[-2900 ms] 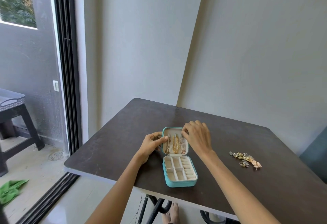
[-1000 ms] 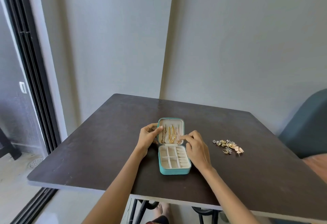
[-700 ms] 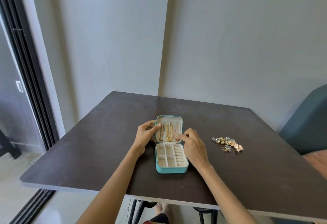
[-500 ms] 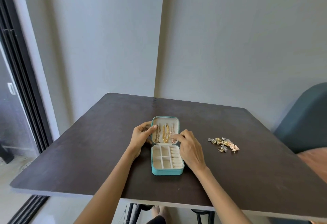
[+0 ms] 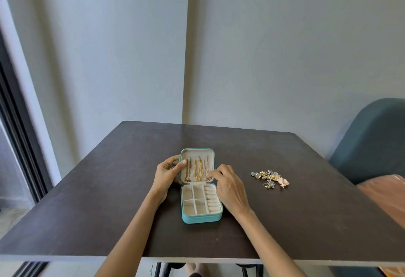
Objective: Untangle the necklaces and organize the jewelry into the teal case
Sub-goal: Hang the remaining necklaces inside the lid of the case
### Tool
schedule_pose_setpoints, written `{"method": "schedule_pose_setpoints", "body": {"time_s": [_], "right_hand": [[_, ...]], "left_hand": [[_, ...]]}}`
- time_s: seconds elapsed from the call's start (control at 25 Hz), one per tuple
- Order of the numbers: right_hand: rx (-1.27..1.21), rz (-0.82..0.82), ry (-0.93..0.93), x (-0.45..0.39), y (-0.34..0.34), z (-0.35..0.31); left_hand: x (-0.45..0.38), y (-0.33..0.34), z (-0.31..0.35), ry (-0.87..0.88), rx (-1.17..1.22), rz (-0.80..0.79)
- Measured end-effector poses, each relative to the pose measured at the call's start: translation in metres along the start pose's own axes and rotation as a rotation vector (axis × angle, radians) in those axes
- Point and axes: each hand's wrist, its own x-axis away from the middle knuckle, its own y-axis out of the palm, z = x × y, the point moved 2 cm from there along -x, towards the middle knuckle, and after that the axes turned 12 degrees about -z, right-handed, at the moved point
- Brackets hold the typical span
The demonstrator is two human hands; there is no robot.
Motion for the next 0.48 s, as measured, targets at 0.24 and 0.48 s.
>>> {"method": "schedule_pose_setpoints", "body": {"time_s": [0.24, 0.48], "right_hand": [[-0.092, 0.020, 0.049, 0.001, 0.000, 0.004], [-0.436, -0.160, 0.385, 0.001, 0.013, 0.025]], "left_hand": [[0.002, 0.000, 0.001, -0.006, -0.020, 0.020], [0.004, 0.003, -0.001, -0.011, -0.145, 0.061]]}}
